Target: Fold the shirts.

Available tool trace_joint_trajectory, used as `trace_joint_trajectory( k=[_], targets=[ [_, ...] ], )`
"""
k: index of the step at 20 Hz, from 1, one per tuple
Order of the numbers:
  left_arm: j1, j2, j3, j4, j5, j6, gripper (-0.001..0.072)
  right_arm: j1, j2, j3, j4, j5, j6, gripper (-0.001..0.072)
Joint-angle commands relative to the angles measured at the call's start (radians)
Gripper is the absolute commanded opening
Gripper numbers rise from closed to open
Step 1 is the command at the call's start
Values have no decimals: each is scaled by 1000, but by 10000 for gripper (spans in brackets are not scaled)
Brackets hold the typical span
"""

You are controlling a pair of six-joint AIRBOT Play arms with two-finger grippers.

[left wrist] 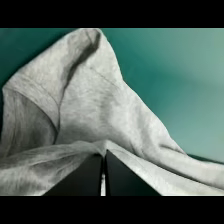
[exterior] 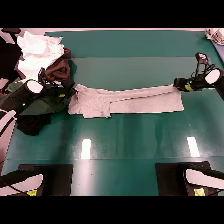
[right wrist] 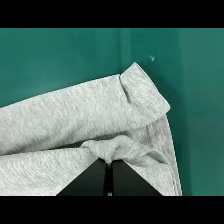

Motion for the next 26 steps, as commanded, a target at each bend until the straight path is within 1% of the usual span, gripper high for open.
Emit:
trace_joint_trajectory(
  k=[1,3,4,5,6,7,9,10,12,13,14,15,16,17,18,19,20,21,23,24,26],
  targets=[
    [1,-36,2,2,61,-5,26,1,-58,10,2,-10,-3,15],
    [1,-38,2,-5,122,-5,27,2,-84,10,2,-10,-4,18],
    [1,-38,5,-9,148,-4,28,1,-93,10,2,-11,-4,35],
    [1,-39,13,-8,158,0,28,1,-100,11,1,-11,-4,223],
    [1,-40,26,-6,160,7,28,1,-101,11,0,-11,-8,499],
    [1,-40,40,-7,156,25,53,-1,-97,11,1,-11,-31,587],
    [1,-40,82,-5,135,40,494,-1,-66,11,0,-16,-62,587],
    [1,-40,106,-5,116,69,577,-1,-42,11,0,-19,-80,587],
    [1,-40,170,-5,45,157,576,-7,11,11,1,-8,-123,588],
    [1,-40,208,-5,-5,206,574,-23,33,11,2,24,-128,623],
    [1,-40,250,-5,-73,254,495,-46,44,10,7,68,-132,690],
    [0,-40,287,-5,-140,313,402,-87,47,10,61,127,-179,709],
    [-3,-40,323,-3,-210,368,356,-145,47,3,157,179,-244,709],
    [-9,-40,351,13,-267,399,356,-224,45,-13,298,225,-319,709],
    [-15,-42,377,51,-314,402,351,-304,29,-23,427,272,-380,709],
    [-23,-52,406,82,-348,408,220,-382,-5,-24,541,344,-429,708],
    [-30,-71,432,100,-372,414,213,-447,-47,-18,602,424,-457,709],
    [-38,-97,462,105,-402,423,142,-490,-88,-5,613,486,-470,709],
    [-71,-171,532,133,-465,442,99,-542,-158,19,614,542,-494,709],
    [-96,-215,573,166,-497,456,34,-549,-179,24,629,544,-508,709],
    [-160,-304,656,266,-562,477,34,-537,-211,44,637,545,-544,709]
  ],
)
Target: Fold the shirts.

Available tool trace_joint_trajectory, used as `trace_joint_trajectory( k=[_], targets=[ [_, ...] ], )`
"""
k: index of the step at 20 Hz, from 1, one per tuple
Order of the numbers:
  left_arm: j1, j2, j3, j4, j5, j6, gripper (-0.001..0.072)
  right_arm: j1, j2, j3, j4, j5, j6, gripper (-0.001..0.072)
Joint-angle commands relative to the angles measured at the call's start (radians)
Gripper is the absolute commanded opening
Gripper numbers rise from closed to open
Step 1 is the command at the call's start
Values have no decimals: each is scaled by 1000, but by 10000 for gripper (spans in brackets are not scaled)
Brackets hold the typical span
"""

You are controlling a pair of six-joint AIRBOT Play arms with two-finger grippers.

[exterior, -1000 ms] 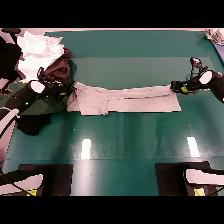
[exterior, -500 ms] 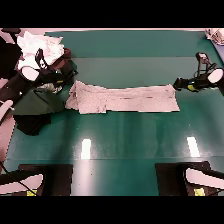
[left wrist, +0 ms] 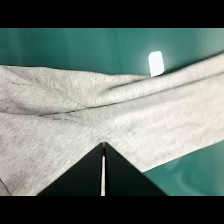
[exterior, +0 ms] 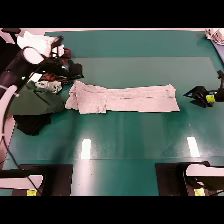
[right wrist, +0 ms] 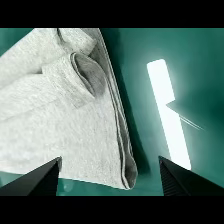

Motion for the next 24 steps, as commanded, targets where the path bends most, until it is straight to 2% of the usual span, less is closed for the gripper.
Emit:
trace_joint_trajectory(
  k=[1,3,6,10,14,15,16,20,23,24],
  targets=[
    [-92,-134,135,154,-143,49,33,-21,-75,39,60,75,-86,709],
    [-140,-185,185,189,-146,75,33,33,-114,87,1,74,-102,709],
    [-179,-213,197,193,-85,87,27,130,-190,176,-72,60,-101,709],
    [-205,-261,200,195,-97,114,27,256,-249,252,-193,-10,-97,709],
    [-230,-306,202,180,-91,121,26,343,-260,251,-204,-84,-81,702],
    [-237,-316,203,173,-94,126,26,356,-260,251,-201,-82,-81,647],
    [-245,-325,203,156,-94,145,26,367,-258,251,-200,-77,-67,549],
    [-290,-345,203,141,-75,177,26,376,-257,251,-191,-17,-6,266],
    [-312,-346,204,89,-12,193,26,376,-240,251,-126,23,12,19],
    [-317,-346,204,72,4,195,26,377,-227,251,-107,25,17,14]
  ],
)
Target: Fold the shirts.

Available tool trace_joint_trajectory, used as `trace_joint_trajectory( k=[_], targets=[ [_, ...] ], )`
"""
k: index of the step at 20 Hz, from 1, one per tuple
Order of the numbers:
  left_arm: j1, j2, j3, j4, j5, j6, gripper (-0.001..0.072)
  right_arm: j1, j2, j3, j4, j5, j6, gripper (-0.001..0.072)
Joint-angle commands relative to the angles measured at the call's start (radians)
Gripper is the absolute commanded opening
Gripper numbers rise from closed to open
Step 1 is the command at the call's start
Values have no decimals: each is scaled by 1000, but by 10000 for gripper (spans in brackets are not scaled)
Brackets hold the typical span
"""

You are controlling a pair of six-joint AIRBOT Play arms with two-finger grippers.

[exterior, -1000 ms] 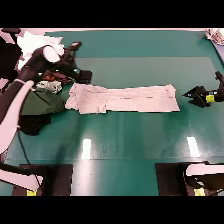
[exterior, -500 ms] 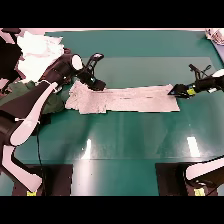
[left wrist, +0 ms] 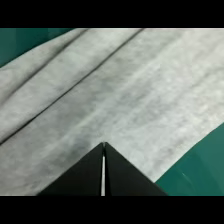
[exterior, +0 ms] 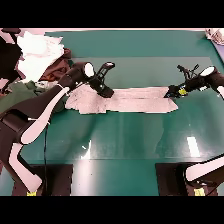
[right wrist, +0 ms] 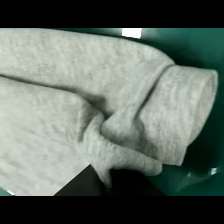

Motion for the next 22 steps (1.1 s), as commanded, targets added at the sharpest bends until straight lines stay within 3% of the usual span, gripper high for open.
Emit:
trace_joint_trajectory(
  k=[1,9,14,22],
  targets=[
    [-23,-5,1,-69,60,21,26,5,32,2,79,34,47,13],
    [-47,-27,1,-231,152,73,25,5,206,1,120,108,195,11],
    [-53,-84,0,-277,153,73,25,19,261,1,374,109,224,11],
    [-55,-117,0,-279,169,72,26,224,293,2,580,59,351,11]
  ],
)
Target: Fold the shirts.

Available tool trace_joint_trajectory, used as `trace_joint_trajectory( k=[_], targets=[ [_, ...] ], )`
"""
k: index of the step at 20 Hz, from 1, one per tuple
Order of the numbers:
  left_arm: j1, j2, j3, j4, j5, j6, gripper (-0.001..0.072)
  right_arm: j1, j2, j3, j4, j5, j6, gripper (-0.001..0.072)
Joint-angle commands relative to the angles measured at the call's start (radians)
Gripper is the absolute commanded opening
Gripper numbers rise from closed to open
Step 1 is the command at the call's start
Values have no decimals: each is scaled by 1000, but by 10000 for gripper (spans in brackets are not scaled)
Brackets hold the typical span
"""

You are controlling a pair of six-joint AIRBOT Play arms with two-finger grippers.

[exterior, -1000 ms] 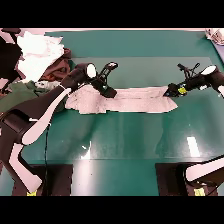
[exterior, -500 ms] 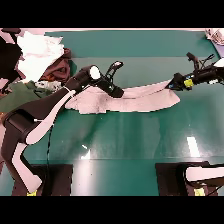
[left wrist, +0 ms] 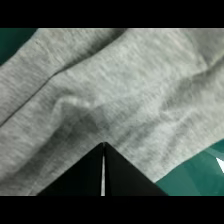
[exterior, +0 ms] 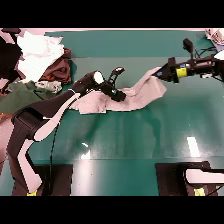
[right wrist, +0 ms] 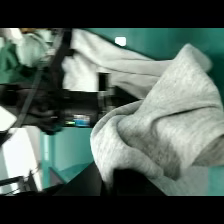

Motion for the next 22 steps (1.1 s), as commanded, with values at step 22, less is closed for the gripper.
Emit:
trace_joint_trajectory(
  k=[22],
  targets=[
    [206,288,26,345,-406,-274,27,348,-18,1,286,-317,157,10]
  ],
)
